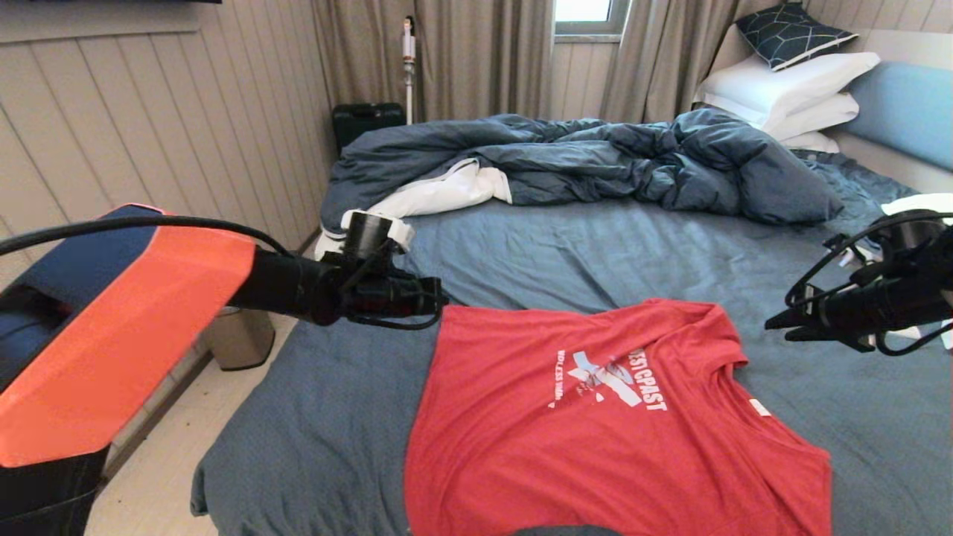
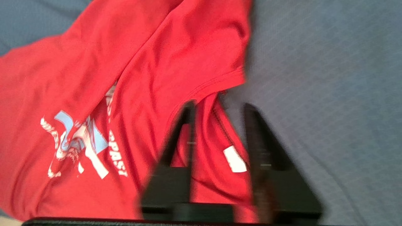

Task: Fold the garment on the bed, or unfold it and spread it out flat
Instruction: Unford the red T-shirt

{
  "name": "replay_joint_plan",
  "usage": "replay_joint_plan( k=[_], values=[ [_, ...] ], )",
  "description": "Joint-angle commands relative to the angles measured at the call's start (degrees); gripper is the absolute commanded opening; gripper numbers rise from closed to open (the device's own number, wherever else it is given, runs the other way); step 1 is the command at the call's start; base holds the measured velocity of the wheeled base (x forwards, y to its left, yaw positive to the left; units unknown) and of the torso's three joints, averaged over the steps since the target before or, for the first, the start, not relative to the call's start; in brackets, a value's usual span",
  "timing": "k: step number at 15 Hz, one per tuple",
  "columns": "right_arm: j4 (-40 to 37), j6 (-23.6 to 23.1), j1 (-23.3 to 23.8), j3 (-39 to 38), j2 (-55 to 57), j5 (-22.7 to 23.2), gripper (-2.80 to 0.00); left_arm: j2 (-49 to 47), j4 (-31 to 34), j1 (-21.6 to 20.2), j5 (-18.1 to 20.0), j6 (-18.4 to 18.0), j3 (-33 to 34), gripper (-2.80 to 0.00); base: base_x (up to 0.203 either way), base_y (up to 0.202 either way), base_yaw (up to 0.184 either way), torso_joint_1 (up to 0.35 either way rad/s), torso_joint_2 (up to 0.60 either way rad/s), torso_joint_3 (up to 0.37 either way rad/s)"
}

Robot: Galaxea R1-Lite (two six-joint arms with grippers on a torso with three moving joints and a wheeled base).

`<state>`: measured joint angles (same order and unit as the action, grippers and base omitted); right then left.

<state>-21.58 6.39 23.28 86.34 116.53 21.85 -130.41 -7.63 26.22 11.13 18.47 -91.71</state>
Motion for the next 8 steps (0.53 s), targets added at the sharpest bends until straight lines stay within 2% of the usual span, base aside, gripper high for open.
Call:
replay_joint_plan(
  k=[1, 3, 5, 7, 8],
  values=[
    [-0.13, -0.15, -0.07, 0.23, 0.01, 0.04, 0.0, -3.47, -0.47, 1.18, -0.14, 0.1, -1.33, 0.0, 0.0, 0.0, 0.0, 0.0, 0.0, 0.0],
    [-0.13, -0.06, -0.07, -0.38, -0.25, 0.13, 0.0, -6.11, -3.86, 1.99, -1.58, -0.47, -1.61, 0.0, 0.0, 0.0, 0.0, 0.0, 0.0, 0.0],
    [-0.13, -0.06, -0.07, -0.56, -0.51, 0.13, 0.0, -9.82, -7.3, 2.08, -6.01, -1.98, -3.23, 0.0, 0.0, 0.0, 0.0, 0.0, 0.0, 0.0],
    [-0.13, -0.15, -0.16, -0.47, -0.51, 0.13, 0.0, -12.74, -7.99, 2.19, -9.91, -2.39, -6.75, 0.0, 0.0, 0.0, 0.0, 0.0, 0.0, 0.0],
    [-0.13, -0.15, -0.23, -0.47, -0.43, 0.13, 0.0, -13.01, -7.81, 2.49, -10.25, -2.61, -7.06, 0.0, 0.0, 0.0, 0.0, 0.0, 0.0, 0.0]
  ],
)
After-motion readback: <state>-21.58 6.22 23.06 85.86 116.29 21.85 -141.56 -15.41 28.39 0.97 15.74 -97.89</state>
